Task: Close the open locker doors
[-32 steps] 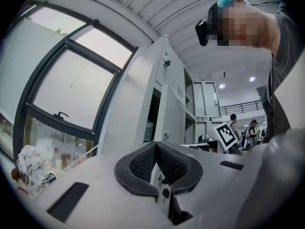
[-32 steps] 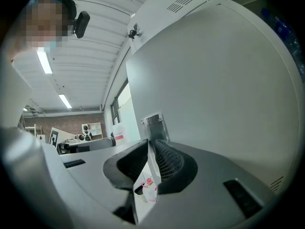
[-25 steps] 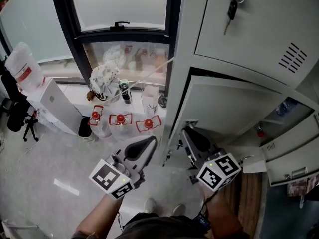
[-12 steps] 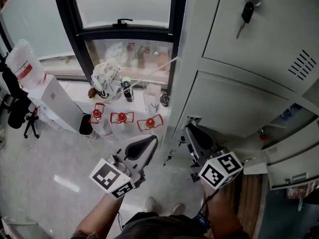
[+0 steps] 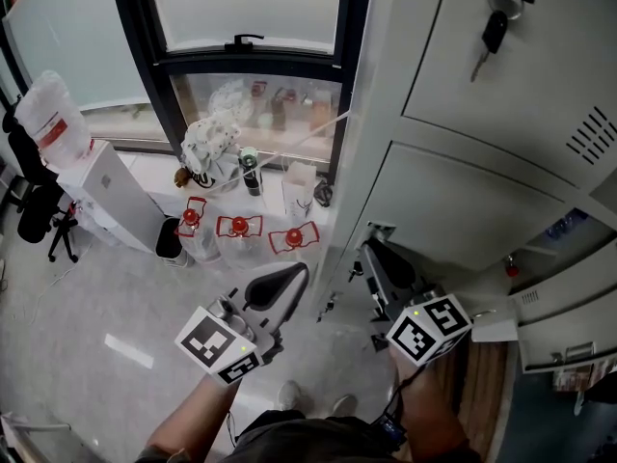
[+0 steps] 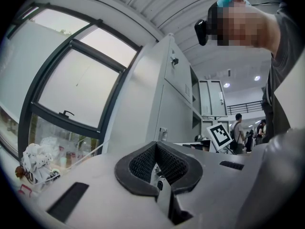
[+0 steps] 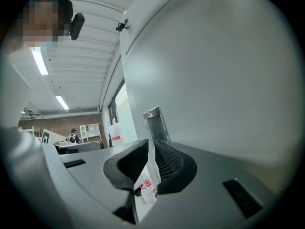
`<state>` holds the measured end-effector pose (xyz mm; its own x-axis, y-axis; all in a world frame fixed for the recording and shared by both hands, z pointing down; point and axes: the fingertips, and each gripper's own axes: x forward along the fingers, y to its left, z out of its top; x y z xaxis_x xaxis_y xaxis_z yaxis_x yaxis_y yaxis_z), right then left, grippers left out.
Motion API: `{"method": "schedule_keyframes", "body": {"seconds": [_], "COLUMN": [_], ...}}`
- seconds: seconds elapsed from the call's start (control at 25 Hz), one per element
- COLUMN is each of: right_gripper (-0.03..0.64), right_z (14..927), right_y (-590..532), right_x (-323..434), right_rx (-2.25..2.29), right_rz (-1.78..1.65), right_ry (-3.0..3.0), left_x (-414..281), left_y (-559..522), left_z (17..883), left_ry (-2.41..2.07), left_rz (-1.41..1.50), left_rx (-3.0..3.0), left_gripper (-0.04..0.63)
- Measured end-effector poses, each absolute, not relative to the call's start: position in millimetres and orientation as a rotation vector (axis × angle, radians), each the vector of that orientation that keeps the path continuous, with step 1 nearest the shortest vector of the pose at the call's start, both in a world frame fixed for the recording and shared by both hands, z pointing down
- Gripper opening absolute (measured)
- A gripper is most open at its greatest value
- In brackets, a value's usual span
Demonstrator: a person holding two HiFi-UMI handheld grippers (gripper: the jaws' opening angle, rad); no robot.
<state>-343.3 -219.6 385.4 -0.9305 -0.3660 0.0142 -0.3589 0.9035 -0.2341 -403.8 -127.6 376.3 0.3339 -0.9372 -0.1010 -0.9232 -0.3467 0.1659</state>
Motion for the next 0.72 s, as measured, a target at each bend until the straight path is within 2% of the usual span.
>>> {"method": "schedule_keyframes", "body": {"seconds": [0.4, 0.72], "right_gripper": [0.048, 0.048], "right_z": [379, 368], "right_y": [-208, -188], "right_x": [-332, -280], "right_rx": [-0.556, -0.552], "right_rz": [-0.355, -0.339], "right_ry": [3.028, 3.018], "left_x": [-392, -340], "left_y": [-125, -130], "left_z": [371, 362], "left_ry": [-1.741, -1.663], "left_rz": [-0.265, -0.254], "left_rx": [2.519, 2.595], "left_gripper": [0.009, 0.009]}}
